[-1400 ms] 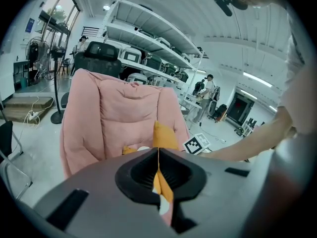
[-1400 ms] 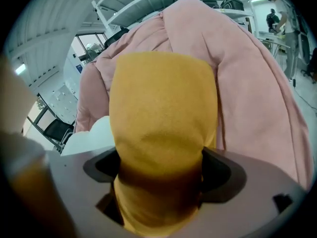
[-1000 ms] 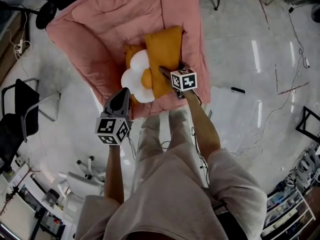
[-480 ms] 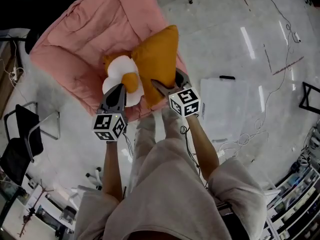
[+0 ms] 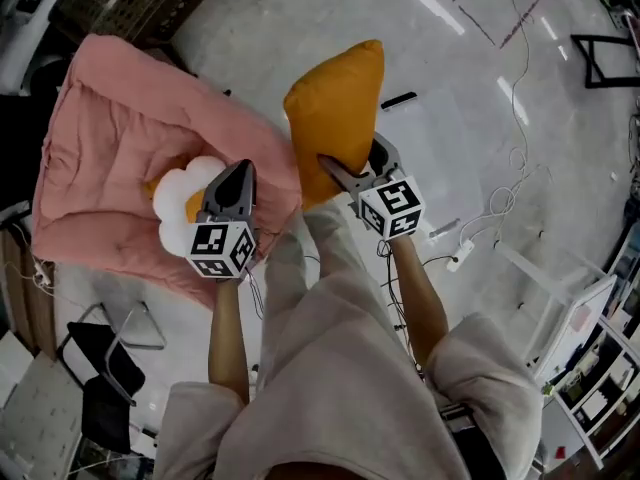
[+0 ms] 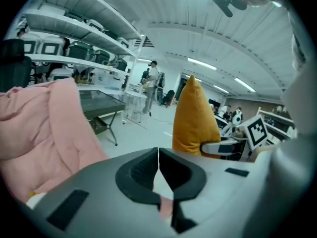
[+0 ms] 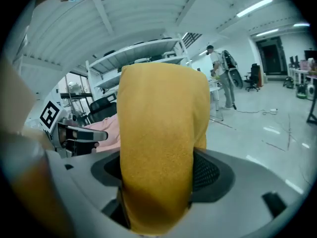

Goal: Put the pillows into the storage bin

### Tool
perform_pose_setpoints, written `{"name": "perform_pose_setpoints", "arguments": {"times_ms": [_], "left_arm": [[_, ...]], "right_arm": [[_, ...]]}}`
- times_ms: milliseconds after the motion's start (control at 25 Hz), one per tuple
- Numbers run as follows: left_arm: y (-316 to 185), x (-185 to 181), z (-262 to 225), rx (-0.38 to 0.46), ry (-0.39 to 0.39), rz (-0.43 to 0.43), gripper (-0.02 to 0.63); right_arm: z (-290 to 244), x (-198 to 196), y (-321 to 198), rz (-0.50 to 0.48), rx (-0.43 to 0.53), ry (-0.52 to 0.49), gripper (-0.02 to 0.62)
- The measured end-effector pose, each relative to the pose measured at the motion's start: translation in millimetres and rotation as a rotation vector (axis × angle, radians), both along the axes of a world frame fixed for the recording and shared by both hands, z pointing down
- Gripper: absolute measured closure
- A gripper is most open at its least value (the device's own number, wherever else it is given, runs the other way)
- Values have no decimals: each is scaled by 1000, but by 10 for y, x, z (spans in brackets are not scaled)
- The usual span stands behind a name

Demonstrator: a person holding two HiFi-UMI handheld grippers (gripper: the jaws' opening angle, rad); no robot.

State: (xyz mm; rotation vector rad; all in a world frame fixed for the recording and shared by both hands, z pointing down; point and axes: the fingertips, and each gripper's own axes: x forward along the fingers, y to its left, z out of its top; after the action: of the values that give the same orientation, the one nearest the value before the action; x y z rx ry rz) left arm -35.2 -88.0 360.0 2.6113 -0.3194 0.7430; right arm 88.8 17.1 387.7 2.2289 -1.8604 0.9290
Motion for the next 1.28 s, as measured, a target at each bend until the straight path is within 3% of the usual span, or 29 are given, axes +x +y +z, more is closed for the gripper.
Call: {"name": "perform_pose_setpoints", "arguments": {"times_ms": [280, 640, 1120, 1200, 1280], "left_arm": [[838, 1103, 334, -46, -18, 286, 594], [1808, 1808, 1175, -119, -77, 504, 594], [2161, 2106, 2272, -142, -160, 618, 594], [2200, 2162, 2360, -137, -159, 636, 594], [2224, 2220, 2405, -127, -154, 648, 594]], "right_arm": [[621, 894, 1333, 333, -103, -38, 232], [2221, 1487, 2755, 643, -249, -188, 219], [4239, 2025, 3403, 859, -434, -321, 198], [4479, 2003, 3443, 865, -467, -346, 173], [4661, 1976, 3485, 888, -482, -359, 108]]}}
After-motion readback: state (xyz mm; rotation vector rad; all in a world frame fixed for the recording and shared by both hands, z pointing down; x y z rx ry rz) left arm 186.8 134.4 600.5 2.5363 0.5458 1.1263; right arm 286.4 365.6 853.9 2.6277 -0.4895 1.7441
